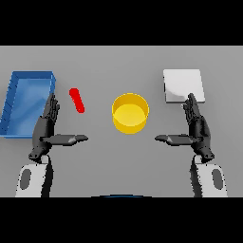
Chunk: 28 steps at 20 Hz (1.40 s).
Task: Pick up the red beaker and tilt it to pour out 1 green nut into yellow bowl. Pick up the yellow bowl and place it on the metallic measuring scale.
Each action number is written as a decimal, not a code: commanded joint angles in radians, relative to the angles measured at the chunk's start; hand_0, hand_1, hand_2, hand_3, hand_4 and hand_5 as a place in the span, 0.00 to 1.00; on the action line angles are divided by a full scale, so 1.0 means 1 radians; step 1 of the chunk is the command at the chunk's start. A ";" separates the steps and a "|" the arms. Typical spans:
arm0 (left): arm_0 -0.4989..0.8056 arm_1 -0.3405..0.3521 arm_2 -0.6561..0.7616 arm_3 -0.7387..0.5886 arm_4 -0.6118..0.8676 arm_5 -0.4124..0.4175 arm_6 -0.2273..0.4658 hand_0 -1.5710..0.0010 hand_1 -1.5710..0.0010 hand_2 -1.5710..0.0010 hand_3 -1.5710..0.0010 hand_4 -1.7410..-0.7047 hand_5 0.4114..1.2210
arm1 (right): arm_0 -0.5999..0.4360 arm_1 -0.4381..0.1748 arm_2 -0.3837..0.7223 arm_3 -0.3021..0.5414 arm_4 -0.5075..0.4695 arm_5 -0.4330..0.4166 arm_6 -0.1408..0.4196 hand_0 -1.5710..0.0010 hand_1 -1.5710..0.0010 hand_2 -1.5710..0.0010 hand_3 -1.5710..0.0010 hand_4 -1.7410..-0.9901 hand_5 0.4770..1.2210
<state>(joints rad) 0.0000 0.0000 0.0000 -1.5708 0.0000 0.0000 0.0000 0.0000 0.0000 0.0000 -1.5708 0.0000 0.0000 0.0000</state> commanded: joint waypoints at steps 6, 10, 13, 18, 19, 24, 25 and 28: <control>0.039 0.010 0.001 -0.023 0.010 -0.013 -0.008 1.00 1.00 1.00 1.00 0.52 0.33 | -0.005 0.004 0.002 0.008 0.003 -0.003 -0.006 1.00 1.00 1.00 1.00 0.75 0.13; 0.115 0.062 -0.078 -0.135 -0.076 -0.043 -0.027 1.00 1.00 1.00 1.00 0.52 0.32 | 0.041 -0.077 0.071 -0.051 0.158 -0.016 -0.049 1.00 1.00 1.00 1.00 0.73 0.14; 0.120 0.073 -0.084 -0.153 -0.082 -0.047 0.011 1.00 1.00 1.00 1.00 0.53 0.31 | 0.048 -0.089 0.074 -0.064 0.163 -0.010 -0.052 1.00 1.00 1.00 1.00 0.73 0.14; 0.097 0.067 -0.098 -0.144 -0.101 -0.040 0.060 1.00 1.00 1.00 1.00 0.54 0.30 | 0.038 -0.084 0.065 -0.075 0.107 0.028 -0.047 1.00 1.00 1.00 1.00 0.62 0.18; 0.088 0.066 -0.093 -0.121 -0.105 -0.038 0.055 1.00 1.00 1.00 1.00 0.54 0.30 | 0.046 -0.083 0.067 -0.078 0.102 0.035 -0.067 1.00 1.00 1.00 1.00 0.61 0.19; -0.026 0.060 -0.065 0.019 -0.128 -0.013 0.031 1.00 1.00 1.00 1.00 0.51 0.31 | 0.042 -0.097 0.056 -0.064 0.094 0.048 -0.078 1.00 1.00 1.00 1.00 0.59 0.20; -0.053 0.060 -0.055 0.057 -0.129 -0.008 0.031 1.00 1.00 1.00 1.00 0.51 0.31 | 0.047 -0.090 0.064 -0.071 0.093 0.053 -0.090 1.00 1.00 1.00 1.00 0.59 0.19; -0.159 0.057 -0.021 0.185 -0.135 0.012 0.018 1.00 1.00 1.00 1.00 0.51 0.30 | 0.046 -0.099 0.056 -0.063 0.097 0.050 -0.087 1.00 1.00 1.00 1.00 0.60 0.19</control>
<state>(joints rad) -0.1593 0.0575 -0.0213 -1.3862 -0.1348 0.0127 0.0247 0.0458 -0.0992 0.0562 -1.6338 0.0974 0.0500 -0.0860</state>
